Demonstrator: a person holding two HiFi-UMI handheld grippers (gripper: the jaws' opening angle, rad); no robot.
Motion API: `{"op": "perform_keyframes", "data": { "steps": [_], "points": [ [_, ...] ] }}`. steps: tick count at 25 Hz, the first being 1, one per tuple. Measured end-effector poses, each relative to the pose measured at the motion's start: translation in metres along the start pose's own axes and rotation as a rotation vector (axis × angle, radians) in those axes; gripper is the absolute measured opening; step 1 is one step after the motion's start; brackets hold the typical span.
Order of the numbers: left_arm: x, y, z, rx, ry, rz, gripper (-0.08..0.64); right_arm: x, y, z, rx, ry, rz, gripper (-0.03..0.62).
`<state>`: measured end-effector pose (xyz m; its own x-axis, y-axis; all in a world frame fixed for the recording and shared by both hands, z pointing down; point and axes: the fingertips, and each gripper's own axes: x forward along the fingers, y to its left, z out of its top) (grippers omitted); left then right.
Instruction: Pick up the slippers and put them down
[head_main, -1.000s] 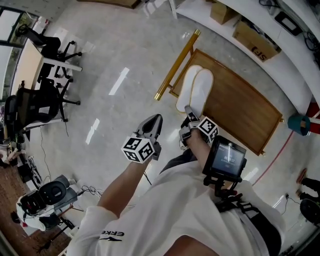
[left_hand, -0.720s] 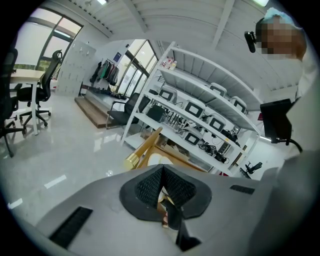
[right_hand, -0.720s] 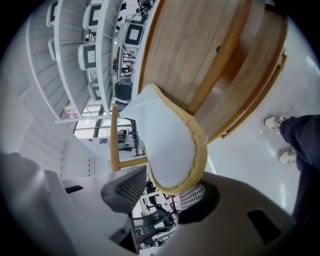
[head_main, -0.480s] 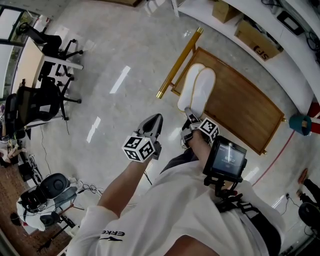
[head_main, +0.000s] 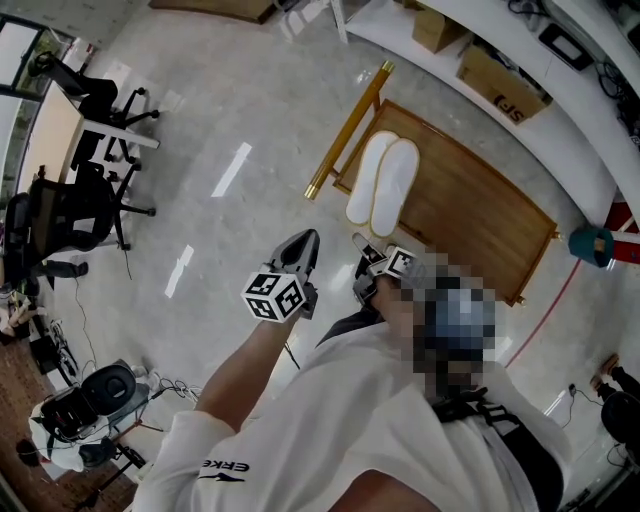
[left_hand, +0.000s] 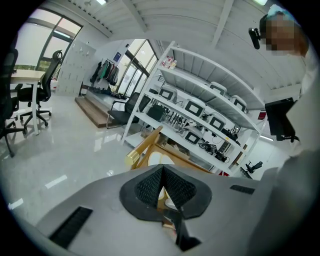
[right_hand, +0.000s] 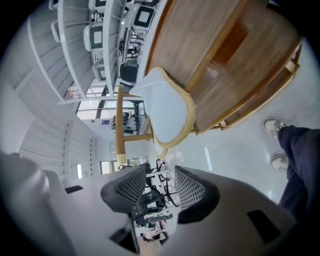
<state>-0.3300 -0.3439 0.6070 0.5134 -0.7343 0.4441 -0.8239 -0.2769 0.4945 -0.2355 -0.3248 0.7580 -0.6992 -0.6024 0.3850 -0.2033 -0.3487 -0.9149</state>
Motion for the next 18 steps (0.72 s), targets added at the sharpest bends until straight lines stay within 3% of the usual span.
{"op": "perform_keyframes", "data": {
  "steps": [3, 8, 18],
  "points": [
    [0.0, -0.004, -0.001, 0.003, -0.01, -0.007, 0.003, -0.009, 0.018, -0.014, -0.077, 0.061, 0.032, 0.161],
    [-0.003, -0.015, -0.001, 0.007, -0.035, -0.029, 0.004, -0.028, 0.066, -0.03, -0.379, 0.125, 0.07, 0.16],
    [-0.017, -0.045, 0.006, 0.015, -0.112, -0.078, 0.003, -0.072, 0.139, -0.021, -0.819, 0.077, 0.058, 0.11]
  ]
}}
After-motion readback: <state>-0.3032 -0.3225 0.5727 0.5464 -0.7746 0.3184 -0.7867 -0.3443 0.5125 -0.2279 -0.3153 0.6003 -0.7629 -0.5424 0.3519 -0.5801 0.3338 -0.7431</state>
